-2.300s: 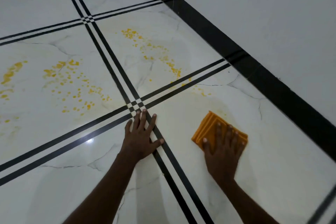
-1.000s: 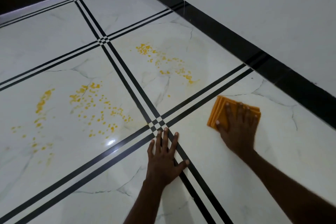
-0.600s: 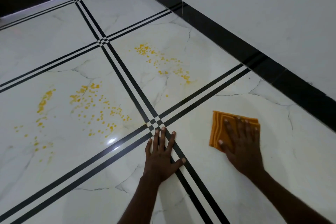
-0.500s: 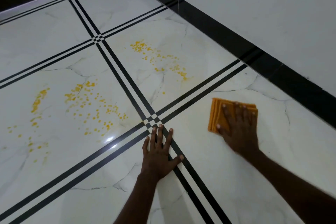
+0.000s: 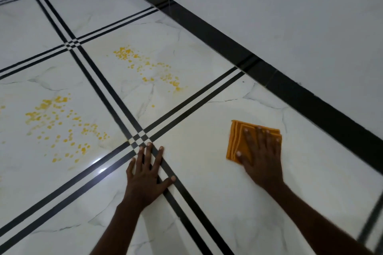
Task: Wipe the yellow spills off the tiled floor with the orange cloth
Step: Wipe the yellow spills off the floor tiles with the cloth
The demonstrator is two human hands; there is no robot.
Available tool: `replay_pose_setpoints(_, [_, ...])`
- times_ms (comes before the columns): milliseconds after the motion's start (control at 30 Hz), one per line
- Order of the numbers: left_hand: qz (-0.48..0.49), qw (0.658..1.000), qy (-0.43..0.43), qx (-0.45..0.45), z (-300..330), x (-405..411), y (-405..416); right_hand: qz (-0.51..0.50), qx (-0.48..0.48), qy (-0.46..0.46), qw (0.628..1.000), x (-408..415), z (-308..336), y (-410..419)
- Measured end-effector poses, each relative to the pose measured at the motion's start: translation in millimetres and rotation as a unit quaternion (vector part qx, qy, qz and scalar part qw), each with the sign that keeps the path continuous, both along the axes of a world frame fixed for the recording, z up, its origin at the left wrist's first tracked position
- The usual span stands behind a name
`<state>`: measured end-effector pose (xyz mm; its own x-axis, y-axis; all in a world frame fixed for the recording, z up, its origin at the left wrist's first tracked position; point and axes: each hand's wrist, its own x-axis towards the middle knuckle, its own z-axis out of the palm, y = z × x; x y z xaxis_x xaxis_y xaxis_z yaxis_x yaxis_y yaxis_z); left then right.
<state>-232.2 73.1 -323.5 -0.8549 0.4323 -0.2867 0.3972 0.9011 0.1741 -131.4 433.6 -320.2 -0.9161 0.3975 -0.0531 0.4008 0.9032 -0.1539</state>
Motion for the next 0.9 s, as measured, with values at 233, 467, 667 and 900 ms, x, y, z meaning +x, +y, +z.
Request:
replay_pose_setpoints(233, [0.014,1.000,-0.008,0.006,-4.1,-0.9,1.6,-0.046,0.002,0.048,0.998,-151.6,-10.9,-61.0])
replay_pose_setpoints(467, [0.059,0.998,0.006,0.011,33.4,10.2,-28.1,0.128,-0.025,0.028,0.991,-42.3,-0.4,-100.0])
replay_pose_setpoints(667, [0.082,0.996,-0.010,-0.032,15.3,36.9,-57.8,-0.015,-0.001,0.004,1.000,-51.5,-1.2,-46.4])
replay_pose_setpoints(900, [0.087,0.995,-0.026,-0.042,48.2,30.5,-74.1,0.140,-0.006,0.017,0.990,-115.8,-1.9,-196.0])
